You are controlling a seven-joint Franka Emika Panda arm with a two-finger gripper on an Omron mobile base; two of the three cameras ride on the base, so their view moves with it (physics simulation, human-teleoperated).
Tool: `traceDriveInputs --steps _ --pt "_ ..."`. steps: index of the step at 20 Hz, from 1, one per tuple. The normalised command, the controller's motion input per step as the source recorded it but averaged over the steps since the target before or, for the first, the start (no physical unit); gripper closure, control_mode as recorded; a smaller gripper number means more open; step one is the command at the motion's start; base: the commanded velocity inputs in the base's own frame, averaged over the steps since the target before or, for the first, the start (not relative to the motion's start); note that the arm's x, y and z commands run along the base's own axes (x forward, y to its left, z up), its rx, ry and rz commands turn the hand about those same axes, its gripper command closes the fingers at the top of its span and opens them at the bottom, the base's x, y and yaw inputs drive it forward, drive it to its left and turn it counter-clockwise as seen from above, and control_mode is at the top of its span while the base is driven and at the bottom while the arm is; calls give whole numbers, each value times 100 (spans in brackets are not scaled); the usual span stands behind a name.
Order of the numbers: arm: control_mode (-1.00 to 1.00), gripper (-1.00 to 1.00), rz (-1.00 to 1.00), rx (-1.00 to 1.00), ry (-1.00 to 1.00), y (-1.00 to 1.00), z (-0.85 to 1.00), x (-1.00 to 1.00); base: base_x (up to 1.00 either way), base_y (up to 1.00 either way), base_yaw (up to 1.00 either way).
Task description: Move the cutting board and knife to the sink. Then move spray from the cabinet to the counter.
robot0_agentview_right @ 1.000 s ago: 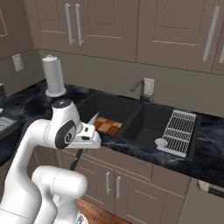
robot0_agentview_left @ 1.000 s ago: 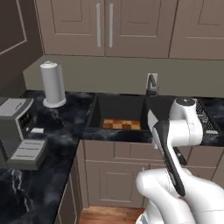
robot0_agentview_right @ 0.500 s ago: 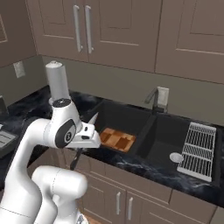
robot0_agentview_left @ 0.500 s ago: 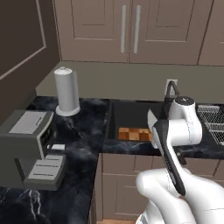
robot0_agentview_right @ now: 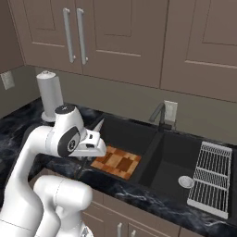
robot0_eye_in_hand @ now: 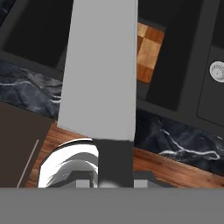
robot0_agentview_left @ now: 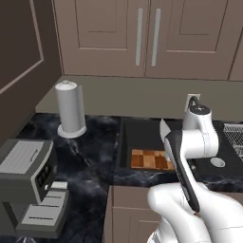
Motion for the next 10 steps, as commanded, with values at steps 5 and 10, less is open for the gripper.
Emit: traceDriveInputs --steps 5,10 --pt "100 100 0 0 0 0 0 0 42 0 -3" --pt "100 100 0 0 0 0 0 0 30 2 -1"
